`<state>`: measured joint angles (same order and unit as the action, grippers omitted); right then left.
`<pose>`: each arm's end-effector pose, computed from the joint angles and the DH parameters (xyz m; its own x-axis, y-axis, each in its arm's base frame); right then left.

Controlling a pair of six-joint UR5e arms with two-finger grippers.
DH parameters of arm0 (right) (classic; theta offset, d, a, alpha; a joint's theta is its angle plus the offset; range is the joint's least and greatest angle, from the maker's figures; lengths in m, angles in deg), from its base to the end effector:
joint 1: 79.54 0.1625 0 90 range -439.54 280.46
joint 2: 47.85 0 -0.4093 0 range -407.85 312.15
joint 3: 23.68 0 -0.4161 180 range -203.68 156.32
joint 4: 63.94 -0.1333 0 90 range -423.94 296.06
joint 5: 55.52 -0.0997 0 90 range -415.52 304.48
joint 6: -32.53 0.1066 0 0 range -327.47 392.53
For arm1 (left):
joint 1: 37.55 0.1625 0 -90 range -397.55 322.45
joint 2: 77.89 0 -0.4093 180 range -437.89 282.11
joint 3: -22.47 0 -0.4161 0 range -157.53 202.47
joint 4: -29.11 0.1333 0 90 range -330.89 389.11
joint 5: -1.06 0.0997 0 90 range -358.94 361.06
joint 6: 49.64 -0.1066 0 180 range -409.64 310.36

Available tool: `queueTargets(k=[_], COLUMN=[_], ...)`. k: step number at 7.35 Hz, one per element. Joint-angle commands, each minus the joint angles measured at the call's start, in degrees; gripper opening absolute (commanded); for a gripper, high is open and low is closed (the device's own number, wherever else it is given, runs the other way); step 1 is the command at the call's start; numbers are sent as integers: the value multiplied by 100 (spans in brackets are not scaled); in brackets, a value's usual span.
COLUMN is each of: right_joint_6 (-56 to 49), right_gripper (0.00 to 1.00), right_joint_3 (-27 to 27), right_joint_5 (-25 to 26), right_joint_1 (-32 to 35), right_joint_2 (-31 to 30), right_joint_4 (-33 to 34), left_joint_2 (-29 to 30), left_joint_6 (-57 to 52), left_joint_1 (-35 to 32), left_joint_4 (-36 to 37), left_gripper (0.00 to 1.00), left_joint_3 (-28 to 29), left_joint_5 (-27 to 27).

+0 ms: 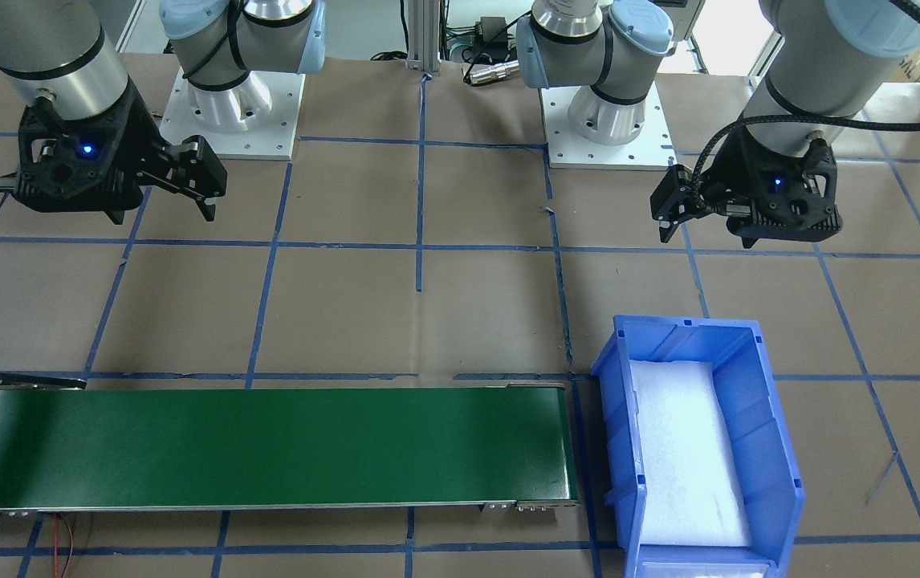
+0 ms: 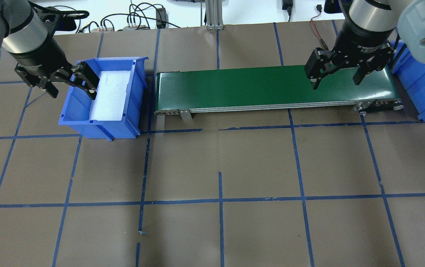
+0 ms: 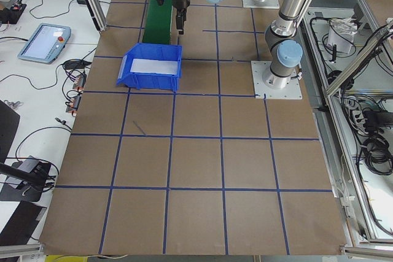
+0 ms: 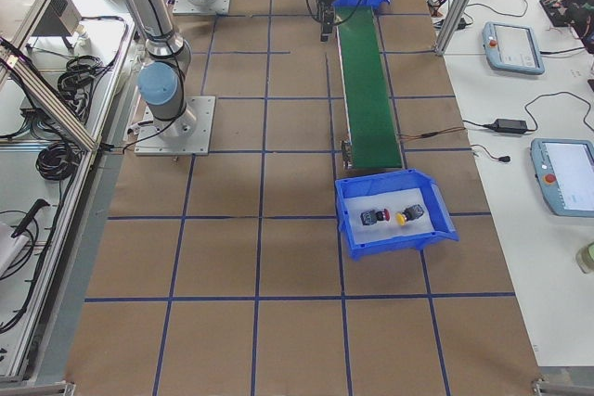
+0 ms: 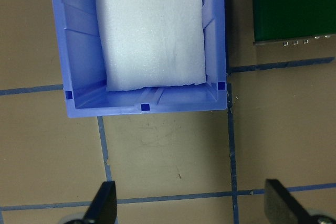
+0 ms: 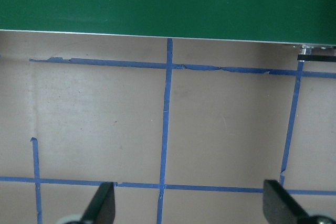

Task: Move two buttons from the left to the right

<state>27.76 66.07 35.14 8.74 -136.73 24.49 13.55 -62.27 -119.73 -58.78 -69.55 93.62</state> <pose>0.1164 -0.5229 0.4547 -0.9985 -0.0536 0.0079 -0.0532 0.9976 0.0434 -0.0562 -0.5354 0.4377 -0.9956 0.0849 -0.0384 0.0837 0.9960 0.0328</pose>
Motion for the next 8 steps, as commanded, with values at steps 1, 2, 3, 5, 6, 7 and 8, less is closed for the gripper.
queueTargets(k=[1, 2, 3, 5, 6, 7, 8], right_joint_6=[335, 345, 345, 380, 589, 591, 591], right_gripper=[100, 100, 100, 100, 100, 100, 100], right_joint_3=[7, 7, 7, 7, 7, 16, 16], right_joint_5=[-292, -399, -374, -365, -348, -348, -339], right_joint_1=[49, 57, 57, 66, 66, 66, 66], right_joint_2=[-120, -138, -147, -147, -164, -164, -173], right_joint_4=[-177, -151, -142, -133, -142, -151, -142], left_joint_2=[5, 14, 22, 31, 40, 49, 40], left_joint_6=[23, 14, 14, -3, -21, -38, -38], left_joint_1=[0, 0, 0, 0, 0, 0, 0], left_joint_4=[0, 0, 0, 0, -9, -9, -9], left_gripper=[100, 100, 100, 100, 100, 100, 100], left_joint_3=[0, 0, 0, 0, 0, 0, -9], left_joint_5=[8, -9, -10, -18, -27, -36, -36])
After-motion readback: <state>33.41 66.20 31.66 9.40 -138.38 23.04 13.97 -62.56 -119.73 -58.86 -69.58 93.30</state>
